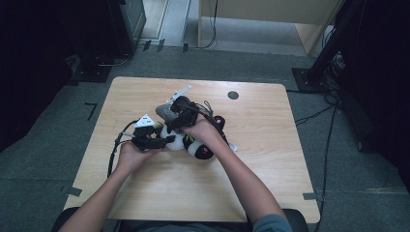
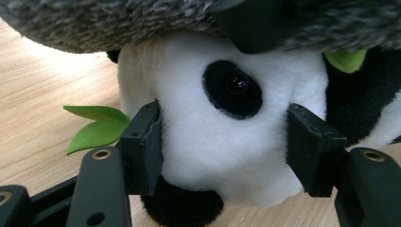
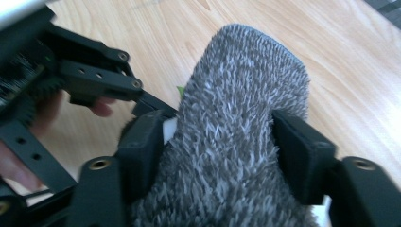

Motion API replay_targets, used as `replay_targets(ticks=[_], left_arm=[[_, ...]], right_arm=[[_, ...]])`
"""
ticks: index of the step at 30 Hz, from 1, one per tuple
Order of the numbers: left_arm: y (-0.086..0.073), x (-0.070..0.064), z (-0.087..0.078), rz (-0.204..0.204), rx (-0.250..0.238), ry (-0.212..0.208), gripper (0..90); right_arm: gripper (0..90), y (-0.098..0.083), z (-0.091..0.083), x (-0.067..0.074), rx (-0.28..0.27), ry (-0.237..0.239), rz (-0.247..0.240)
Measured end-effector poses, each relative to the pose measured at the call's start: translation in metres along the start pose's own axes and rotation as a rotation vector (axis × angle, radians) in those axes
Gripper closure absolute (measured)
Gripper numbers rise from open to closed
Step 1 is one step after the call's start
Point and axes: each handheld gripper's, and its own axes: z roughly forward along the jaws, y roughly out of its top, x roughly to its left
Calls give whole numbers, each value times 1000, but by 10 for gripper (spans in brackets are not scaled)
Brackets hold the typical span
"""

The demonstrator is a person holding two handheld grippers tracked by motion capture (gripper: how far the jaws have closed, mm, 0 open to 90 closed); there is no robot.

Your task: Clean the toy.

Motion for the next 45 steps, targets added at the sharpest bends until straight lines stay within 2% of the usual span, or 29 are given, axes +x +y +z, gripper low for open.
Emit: replay_targets(ticks=[1,2,3,4,5,7,9,10,11,13,14,17,18,19,21,27,28,30,32,34,35,36,38,40,41,42,45], left_arm=[[0,0,0,-2,-1,1,364],[0,0,0,-4,-2,1,364],[0,0,1,-6,-3,1,364],[1,0,1,-5,-3,1,365],[1,-1,1,-3,-2,3,365],[1,-2,0,-5,3,7,369],[1,-2,0,-5,4,7,370],[2,-2,0,-5,5,8,372],[2,-1,0,-5,7,7,372],[1,-2,1,-8,4,8,372],[1,-2,1,-9,3,7,372],[2,-2,1,-11,2,7,373],[2,-2,1,-11,2,7,373],[2,-2,1,-12,1,7,374],[2,-2,1,-13,1,5,373],[1,-1,1,-10,0,3,372],[0,-1,1,-4,-8,1,371],[0,-1,1,-1,-12,-1,370],[-1,0,1,-4,-14,-4,370],[-1,0,1,-1,-15,-3,369],[-1,0,1,-3,-16,-5,367],[-1,1,1,-4,-20,-6,367],[-2,2,1,-12,-36,-12,358],[-2,2,1,-19,-39,-15,352],[-2,2,1,-19,-39,-15,349],[-2,2,1,-23,-40,-16,343],[-2,3,2,-33,-47,-16,300]], right_arm=[[529,-2,0,0,3,-27,-29],[567,-3,0,-1,1,-30,-30],[567,-3,0,-1,1,-30,-30],[654,-3,-2,-5,-4,-25,-1],[654,-3,-2,-5,-4,-25,-1],[691,-4,-6,-11,-4,-30,32],[693,-4,-7,-14,-3,-36,39],[694,-6,-9,-19,10,-69,44],[694,-8,-10,-23,17,-82,50],[694,-13,-12,-33,36,-94,86],[694,-13,-12,-33,36,-94,86],[692,-25,-15,-53,83,-121,140],[692,-25,-15,-53,83,-121,140],[692,-29,-19,-60,77,-116,171],[692,-30,-20,-63,72,-118,181],[702,-34,-31,-78,73,-172,214],[702,-38,-34,-83,73,-175,237],[702,-39,-39,-85,60,-176,250],[702,-39,-42,-85,42,-177,253],[702,-35,-52,-81,-13,-170,247],[702,-28,-62,-74,-79,-146,241],[702,-28,-62,-74,-79,-146,241],[701,-16,-72,-57,-134,-112,202],[700,-10,-74,-43,-157,-73,165],[700,-10,-74,-43,-157,-73,165],[700,-7,-71,-30,-169,-36,131],[697,-6,-63,-13,-183,40,102]])
